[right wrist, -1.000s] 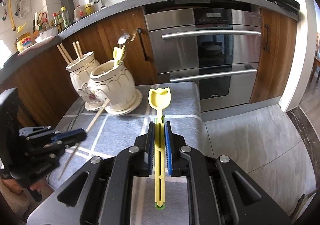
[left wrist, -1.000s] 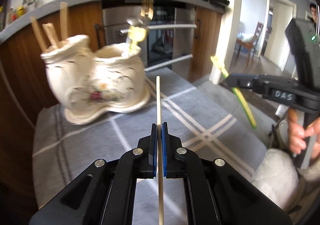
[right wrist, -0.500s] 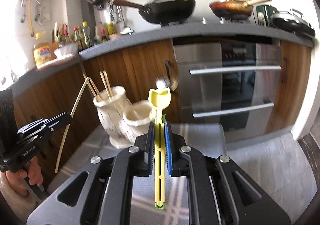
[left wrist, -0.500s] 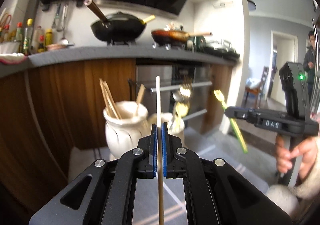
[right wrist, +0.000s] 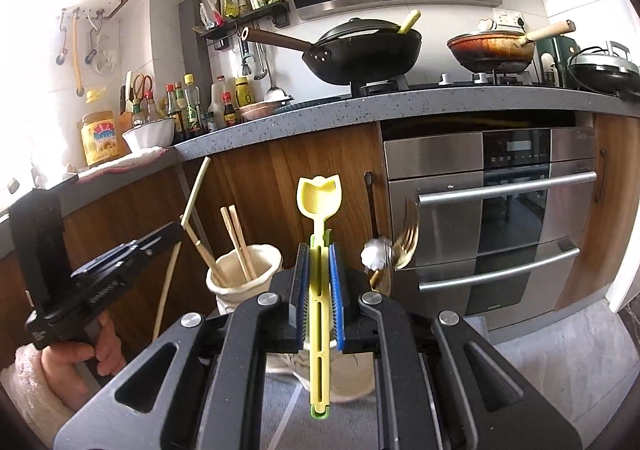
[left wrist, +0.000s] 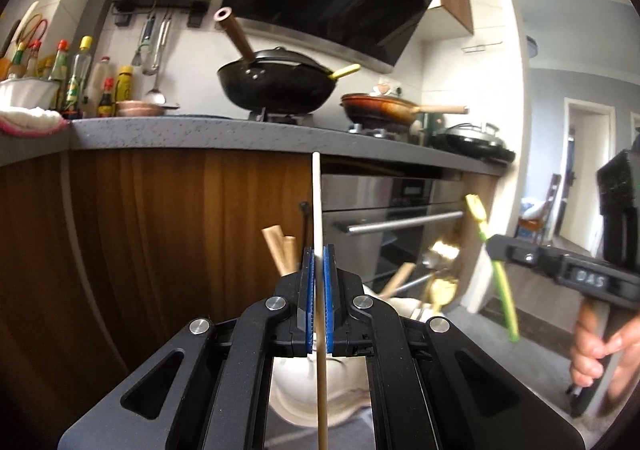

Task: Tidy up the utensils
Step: 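Drop the chopstick in the taller pot while the right tool drops the yellow spoon in the shorter pot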

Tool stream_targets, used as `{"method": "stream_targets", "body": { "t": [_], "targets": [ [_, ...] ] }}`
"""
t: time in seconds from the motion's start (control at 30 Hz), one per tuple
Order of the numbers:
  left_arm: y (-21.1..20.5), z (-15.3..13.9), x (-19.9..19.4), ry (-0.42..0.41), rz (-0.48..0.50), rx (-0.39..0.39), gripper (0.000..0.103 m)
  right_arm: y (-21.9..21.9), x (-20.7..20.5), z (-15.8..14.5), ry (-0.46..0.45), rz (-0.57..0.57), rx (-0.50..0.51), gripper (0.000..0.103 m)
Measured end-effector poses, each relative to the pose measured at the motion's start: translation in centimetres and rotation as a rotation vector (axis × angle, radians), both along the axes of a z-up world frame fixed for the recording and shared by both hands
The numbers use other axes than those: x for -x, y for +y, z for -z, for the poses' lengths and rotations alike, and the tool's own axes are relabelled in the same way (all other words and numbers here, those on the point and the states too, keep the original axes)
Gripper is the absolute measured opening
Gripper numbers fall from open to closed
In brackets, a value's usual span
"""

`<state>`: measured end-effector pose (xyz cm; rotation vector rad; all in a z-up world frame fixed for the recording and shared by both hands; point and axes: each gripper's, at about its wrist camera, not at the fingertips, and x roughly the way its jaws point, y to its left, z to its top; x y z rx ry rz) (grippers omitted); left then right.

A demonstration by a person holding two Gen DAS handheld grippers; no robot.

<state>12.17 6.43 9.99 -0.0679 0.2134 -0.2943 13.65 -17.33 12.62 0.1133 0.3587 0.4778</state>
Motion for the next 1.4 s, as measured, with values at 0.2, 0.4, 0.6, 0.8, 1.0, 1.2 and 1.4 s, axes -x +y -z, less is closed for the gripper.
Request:
{"method": "stream_targets", "body": {
  "t": [0.2, 0.4, 0.6, 0.8, 1.0, 1.2, 1.4],
  "targets": [
    [1.0, -0.1, -2.8, -0.004, 0.0, 0.028, 0.005, 0.9, -2.5, 0.7, 0.015, -0.017, -0.044, 0.01],
    [1.1, -1.2, -4.5, -0.006, 0.089, 0.092, 0.005, 1.3, -4.3, 1.1, 0.01, -0.034, -0.084, 0.01],
    [0.6, -2.3, -4.9, -0.052, 0.138, 0.158, 0.005, 1.5, -5.4, 1.0, -0.023, -0.029, -0.12, 0.01],
    [0.0, -2.5, -5.8, -0.095, 0.107, 0.186, 0.005, 2.0, -6.2, 1.9, -0.037, -0.02, -0.126, 0.01],
    [-1.1, -2.6, -5.8, -0.158, 0.052, 0.153, 0.005, 2.6, -6.2, 3.2, -0.047, -0.022, -0.108, 0.01],
    [-1.0, -1.1, -5.1, -0.149, 0.029, 0.111, 0.005, 3.1, -5.9, 4.4, -0.042, -0.041, -0.07, 0.01],
    [0.0, -0.1, -3.2, -0.116, 0.021, 0.081, 0.005, 2.6, -5.1, 5.6, -0.004, -0.056, -0.057, 0.01]
  ]
}}
